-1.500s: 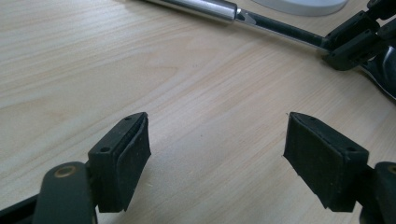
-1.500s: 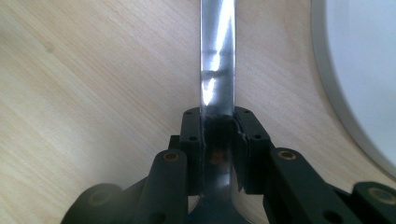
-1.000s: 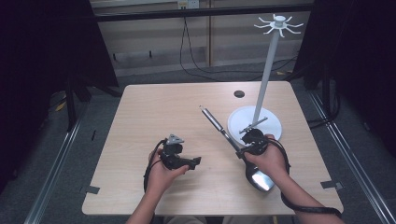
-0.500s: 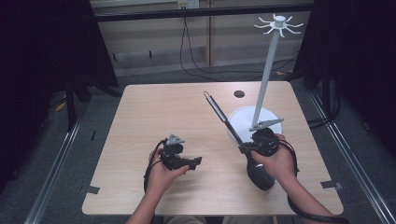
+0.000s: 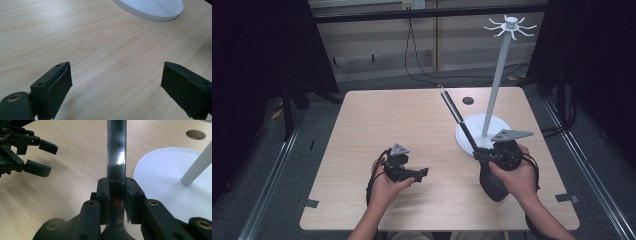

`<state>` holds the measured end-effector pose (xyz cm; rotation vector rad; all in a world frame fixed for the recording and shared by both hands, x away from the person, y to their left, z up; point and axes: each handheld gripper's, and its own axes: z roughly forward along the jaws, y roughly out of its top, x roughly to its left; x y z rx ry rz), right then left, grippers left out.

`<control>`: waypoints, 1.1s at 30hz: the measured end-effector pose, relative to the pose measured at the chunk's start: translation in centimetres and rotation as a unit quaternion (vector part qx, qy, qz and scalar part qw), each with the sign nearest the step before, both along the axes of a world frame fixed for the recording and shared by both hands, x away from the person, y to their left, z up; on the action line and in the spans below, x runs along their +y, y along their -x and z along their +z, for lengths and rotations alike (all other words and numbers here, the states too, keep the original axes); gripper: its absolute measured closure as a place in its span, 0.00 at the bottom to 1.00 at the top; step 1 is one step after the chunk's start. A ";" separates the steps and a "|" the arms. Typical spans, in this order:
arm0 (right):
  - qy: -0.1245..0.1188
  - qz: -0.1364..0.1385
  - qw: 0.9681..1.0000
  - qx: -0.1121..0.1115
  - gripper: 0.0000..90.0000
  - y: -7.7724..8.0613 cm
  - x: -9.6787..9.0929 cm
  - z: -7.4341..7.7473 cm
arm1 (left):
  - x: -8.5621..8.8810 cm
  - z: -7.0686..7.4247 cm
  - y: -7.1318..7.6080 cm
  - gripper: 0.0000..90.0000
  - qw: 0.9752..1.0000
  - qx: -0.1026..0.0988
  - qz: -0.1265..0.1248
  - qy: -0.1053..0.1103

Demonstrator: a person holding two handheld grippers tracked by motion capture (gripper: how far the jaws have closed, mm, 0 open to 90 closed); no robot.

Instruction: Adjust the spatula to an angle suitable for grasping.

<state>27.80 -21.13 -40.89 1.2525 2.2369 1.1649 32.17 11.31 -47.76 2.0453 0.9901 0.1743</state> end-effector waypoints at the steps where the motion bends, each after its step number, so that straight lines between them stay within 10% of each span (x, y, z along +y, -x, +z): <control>1: -0.001 0.000 1.000 -0.004 0.84 0.1 -0.1 0.0 | -0.1 0.0 0.0 0.11 1.000 0.000 0.002 0.002; 33: -0.049 -0.030 0.994 -0.097 0.84 2.3 -2.9 3.6 | -0.2 -0.2 0.1 0.11 1.000 0.001 -0.005 -0.003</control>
